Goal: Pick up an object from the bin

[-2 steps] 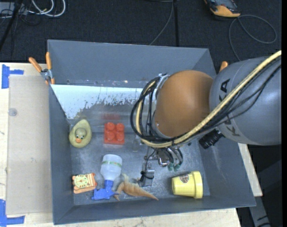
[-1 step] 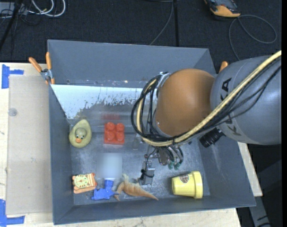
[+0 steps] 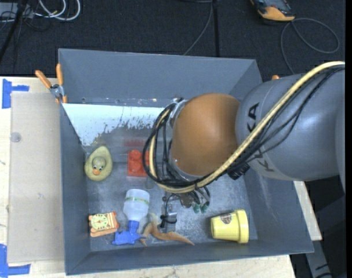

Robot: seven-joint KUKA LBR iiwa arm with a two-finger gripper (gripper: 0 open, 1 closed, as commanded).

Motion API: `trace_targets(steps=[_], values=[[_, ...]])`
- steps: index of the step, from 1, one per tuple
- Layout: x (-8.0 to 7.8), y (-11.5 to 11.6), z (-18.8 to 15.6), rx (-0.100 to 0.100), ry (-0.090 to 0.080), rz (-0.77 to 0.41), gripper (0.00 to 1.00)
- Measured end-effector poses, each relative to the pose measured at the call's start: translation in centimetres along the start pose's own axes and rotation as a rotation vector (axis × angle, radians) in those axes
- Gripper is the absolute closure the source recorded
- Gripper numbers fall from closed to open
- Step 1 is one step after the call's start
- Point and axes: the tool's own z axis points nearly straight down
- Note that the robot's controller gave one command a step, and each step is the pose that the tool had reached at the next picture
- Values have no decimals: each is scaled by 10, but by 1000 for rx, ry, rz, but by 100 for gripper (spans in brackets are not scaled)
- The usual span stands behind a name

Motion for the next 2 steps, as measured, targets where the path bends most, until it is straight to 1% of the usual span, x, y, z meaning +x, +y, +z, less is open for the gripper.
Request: trace_targets(steps=[1, 2], values=[[-19, 38, 34, -3, 2, -395, 0], [-6, 56, 49, -1, 3, -538, 0]])
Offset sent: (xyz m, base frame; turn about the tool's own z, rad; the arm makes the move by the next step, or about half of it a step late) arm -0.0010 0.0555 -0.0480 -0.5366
